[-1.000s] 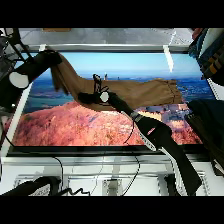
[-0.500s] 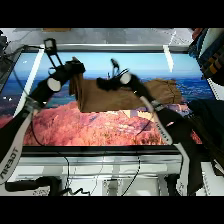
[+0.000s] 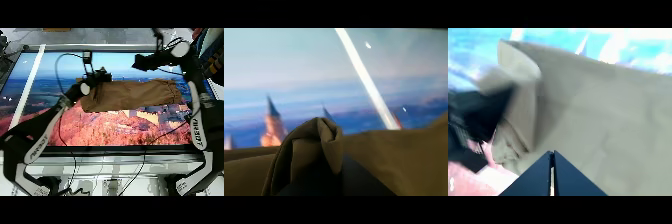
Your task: Fold the clothes and pants, and hang the long-sleeved shirts on hangers.
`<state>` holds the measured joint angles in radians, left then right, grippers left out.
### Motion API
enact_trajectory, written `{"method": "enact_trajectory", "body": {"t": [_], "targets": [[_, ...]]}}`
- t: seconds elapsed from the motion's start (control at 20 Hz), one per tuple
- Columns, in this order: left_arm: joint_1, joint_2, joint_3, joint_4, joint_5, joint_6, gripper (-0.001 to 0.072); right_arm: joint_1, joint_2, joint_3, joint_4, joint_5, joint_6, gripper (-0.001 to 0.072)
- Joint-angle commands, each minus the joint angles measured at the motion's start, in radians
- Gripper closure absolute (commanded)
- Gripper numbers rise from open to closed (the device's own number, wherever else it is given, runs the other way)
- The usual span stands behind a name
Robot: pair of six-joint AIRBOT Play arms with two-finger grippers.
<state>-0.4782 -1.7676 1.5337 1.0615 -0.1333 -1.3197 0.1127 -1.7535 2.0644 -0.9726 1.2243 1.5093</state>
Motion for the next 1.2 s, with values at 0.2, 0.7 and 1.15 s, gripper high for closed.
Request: {"method": "enact_trajectory", "body": {"t": [0.2, 0.7, 1.15], "targets": [[-0.058, -0.153, 0.123, 0.001, -0.181, 0.001, 0.0700, -0.058, 0.051, -0.031, -0.045, 0.093, -0.012, 0.0691], [0.162, -0.002, 0.126, 0.053, -0.795, 0.000, 0.0075, -0.058, 0.050, -0.048, -0.319, 0.095, -0.012, 0.0691], [0.542, -0.005, 0.046, -0.060, -0.972, -0.015, 0.0069, -0.058, 0.050, -0.048, -0.325, 0.093, -0.012, 0.0691]]}}
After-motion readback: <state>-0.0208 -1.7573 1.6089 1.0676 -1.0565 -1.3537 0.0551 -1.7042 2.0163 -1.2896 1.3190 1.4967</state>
